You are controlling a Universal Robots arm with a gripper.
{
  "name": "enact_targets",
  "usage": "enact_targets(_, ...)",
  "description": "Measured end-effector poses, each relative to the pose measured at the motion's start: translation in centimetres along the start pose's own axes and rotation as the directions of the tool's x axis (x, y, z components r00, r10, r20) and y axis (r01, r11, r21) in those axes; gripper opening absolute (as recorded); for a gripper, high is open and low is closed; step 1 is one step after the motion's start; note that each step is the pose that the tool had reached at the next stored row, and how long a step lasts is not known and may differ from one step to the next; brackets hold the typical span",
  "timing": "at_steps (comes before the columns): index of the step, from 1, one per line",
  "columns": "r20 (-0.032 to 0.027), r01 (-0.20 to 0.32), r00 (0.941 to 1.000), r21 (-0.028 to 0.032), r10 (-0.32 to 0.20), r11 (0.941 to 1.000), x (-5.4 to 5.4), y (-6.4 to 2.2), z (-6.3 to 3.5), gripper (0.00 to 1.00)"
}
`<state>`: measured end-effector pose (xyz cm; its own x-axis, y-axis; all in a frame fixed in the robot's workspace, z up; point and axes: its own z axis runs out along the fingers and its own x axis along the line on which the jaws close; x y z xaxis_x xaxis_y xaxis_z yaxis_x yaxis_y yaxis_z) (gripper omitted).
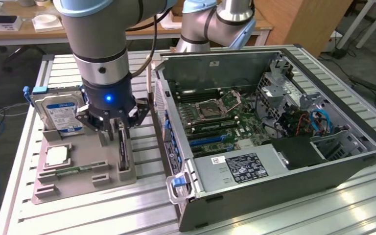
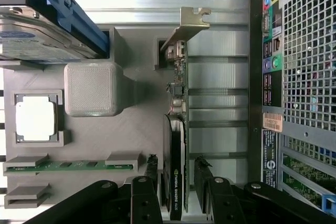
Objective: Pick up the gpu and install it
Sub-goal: 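Pick up the gpu and move the gpu toward the slot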
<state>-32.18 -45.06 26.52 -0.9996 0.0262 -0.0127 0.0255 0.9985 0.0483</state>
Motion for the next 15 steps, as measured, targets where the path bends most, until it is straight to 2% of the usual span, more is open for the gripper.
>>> enact_targets(15, 0.0001, -0.002, 1.0000, 0.0000, 0.002, 1.0000, 0.0, -0.05, 1.11, 0.42)
